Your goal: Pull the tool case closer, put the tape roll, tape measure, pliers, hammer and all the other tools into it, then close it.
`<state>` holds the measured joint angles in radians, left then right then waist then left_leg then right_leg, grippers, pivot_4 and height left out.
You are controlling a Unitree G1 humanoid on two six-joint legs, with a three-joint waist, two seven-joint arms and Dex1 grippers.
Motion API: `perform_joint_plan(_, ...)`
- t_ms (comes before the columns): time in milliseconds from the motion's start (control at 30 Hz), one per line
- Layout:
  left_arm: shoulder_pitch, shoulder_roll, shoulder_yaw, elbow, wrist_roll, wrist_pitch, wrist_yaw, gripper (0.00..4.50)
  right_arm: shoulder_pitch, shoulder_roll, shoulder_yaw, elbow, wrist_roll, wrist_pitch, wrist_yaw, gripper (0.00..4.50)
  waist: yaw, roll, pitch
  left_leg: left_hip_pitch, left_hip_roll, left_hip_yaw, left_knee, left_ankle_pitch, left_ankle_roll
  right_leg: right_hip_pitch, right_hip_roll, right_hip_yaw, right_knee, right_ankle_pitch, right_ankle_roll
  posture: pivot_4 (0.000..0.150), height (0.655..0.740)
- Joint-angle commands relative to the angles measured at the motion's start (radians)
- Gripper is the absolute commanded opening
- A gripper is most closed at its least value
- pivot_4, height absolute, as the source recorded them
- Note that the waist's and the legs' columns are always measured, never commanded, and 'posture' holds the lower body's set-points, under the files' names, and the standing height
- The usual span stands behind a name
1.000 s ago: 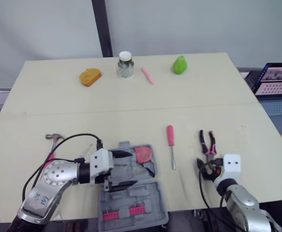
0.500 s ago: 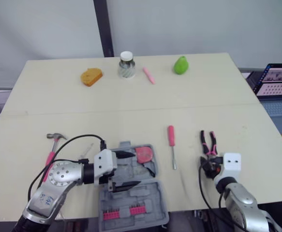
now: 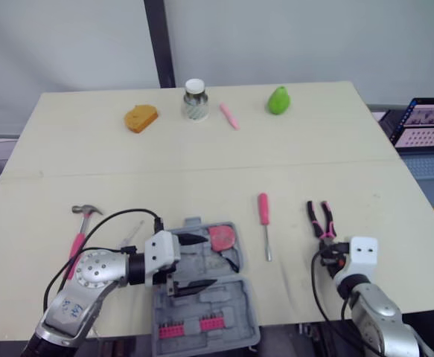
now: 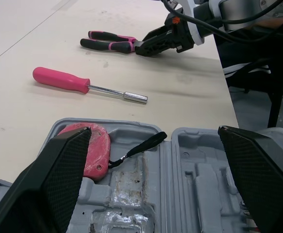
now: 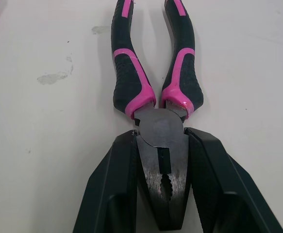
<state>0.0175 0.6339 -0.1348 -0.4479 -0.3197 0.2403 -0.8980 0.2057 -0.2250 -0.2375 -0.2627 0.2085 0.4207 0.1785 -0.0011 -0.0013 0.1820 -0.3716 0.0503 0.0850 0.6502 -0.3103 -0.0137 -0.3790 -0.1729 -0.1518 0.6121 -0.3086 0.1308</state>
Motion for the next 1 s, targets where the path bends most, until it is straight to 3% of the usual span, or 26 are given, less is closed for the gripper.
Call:
perform_joint_plan(33, 0.01, -0.005, 0.001, -0.02, -0.008, -0.007, 0.002, 4.5, 0.012, -0.004, -0.012, 0.005, 0.002, -0.015, 0.003, 0.98, 0.0, 0.0, 0.0, 0.0, 0.0, 0.0, 0.0, 0.0, 0.0, 0.0, 0.0, 0.0, 0.0, 0.0, 0.0, 0.15, 0.74)
perform_joint_plan(233, 0.081, 0.014, 0.062, -0.036, -0.008, -0.025, 0.023, 4.5, 0.022, -0.172, 0.027, -0.055, -0.026, -0.096, 0.168, 0.98, -0.001, 0.0, 0.0, 0.0, 0.0, 0.002, 0.0, -0.001, 0.001, 0.0, 0.0, 0.002, -0.001, 0.0, 0.0, 0.15, 0.74)
perform_joint_plan(367, 0.292, 0.053, 0.242, -0.09, -0.006, -0.115, 0.02, 4.5, -0.049, -0.497, 0.031, -0.159, 0.06, -0.071, 0.516, 0.98, -0.013, 0.001, 0.001, 0.0, 0.0, 0.008, 0.0, -0.002, 0.002, -0.007, 0.0, 0.009, 0.0, 0.0, 0.0, 0.15, 0.74)
perform_joint_plan(533, 0.515, 0.041, 0.437, -0.139, -0.031, -0.178, 0.012, 4.5, -0.232, -0.718, 0.126, -0.211, 0.167, 0.016, 0.774, 0.98, -0.013, -0.004, 0.001, -0.001, 0.003, 0.011, 0.001, -0.003, 0.001, -0.011, 0.004, 0.014, 0.0, 0.0, 0.0, 0.15, 0.74)
perform_joint_plan(700, 0.697, -0.004, 0.545, -0.121, -0.025, -0.285, -0.026, 4.5, -0.484, -0.754, 0.363, -0.241, 0.115, 0.058, 0.901, 0.98, -0.003, -0.006, 0.003, -0.002, 0.004, 0.012, 0.005, -0.006, 0.002, -0.013, 0.004, 0.016, -0.001, 0.0, 0.0, 0.15, 0.74)
perform_joint_plan(1000, 0.863, -0.123, 0.588, -0.126, -0.027, -0.369, -0.008, 4.5, -0.74, -0.586, 0.685, -0.248, -0.004, 0.203, 0.914, 0.98, -0.004, -0.009, 0.002, -0.007, 0.007, 0.011, 0.02, -0.017, 0.006, -0.014, 0.006, 0.019, -0.001, 0.001, -0.002, 0.15, 0.74)
